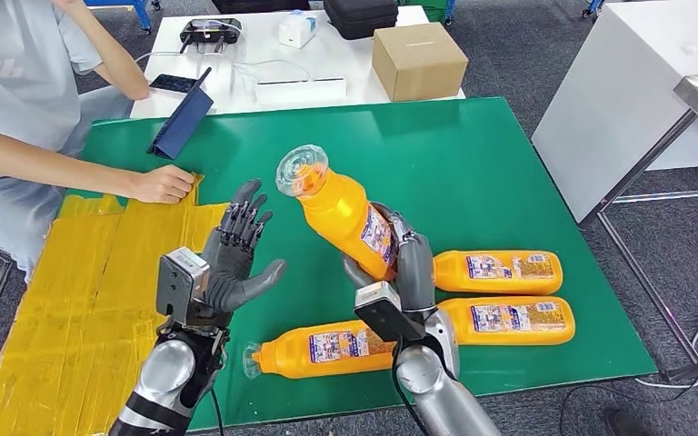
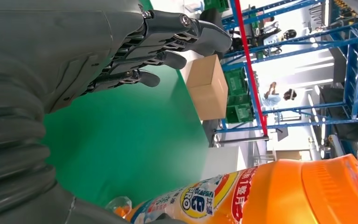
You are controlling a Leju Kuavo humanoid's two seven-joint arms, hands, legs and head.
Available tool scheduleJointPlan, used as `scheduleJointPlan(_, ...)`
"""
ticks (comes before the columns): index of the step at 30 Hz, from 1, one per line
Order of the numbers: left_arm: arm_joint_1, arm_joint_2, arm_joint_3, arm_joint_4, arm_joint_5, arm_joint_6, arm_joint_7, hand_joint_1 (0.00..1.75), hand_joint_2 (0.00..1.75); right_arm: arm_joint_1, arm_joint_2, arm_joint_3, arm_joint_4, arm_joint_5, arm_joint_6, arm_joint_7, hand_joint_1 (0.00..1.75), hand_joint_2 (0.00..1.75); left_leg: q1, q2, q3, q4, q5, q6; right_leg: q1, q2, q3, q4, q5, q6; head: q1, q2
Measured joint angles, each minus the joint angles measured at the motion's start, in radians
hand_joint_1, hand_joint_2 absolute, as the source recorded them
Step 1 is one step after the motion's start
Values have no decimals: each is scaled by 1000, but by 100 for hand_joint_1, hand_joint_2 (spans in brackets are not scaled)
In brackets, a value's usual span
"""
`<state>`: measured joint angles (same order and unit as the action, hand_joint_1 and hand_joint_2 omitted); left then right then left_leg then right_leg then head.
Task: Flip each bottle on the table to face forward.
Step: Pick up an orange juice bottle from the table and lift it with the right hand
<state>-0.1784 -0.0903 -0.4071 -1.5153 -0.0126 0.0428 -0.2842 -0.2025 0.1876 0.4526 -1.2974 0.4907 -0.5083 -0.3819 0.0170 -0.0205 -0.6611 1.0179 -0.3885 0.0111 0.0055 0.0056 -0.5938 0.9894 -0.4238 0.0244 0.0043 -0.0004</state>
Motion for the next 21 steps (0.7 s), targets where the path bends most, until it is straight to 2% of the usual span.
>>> scheduleJointPlan(2,-2,1,0,4,0,0,0,0,175,0,0,4,0,0,2,0,173,175,0,0,0,0,0,0,0,0,0,0,0,0,0,0)
scheduleJointPlan(6,-5,4,-1,9,8,-6,0,0,175,0,0,9,0,-2,17,0,162,175,0,0,0,0,0,0,0,0,0,0,0,0,0,0)
scheduleJointPlan(11,-12,6,-8,12,25,-18,3,0,175,-6,1,44,8,22,44,7,170,175,0,0,0,0,0,0,0,0,0,0,0,0,0,0)
scheduleJointPlan(21,-15,8,-35,13,23,-22,0,0,175,-44,10,116,60,50,101,52,169,175,0,0,-1,0,0,0,0,0,0,0,0,0,0,0)
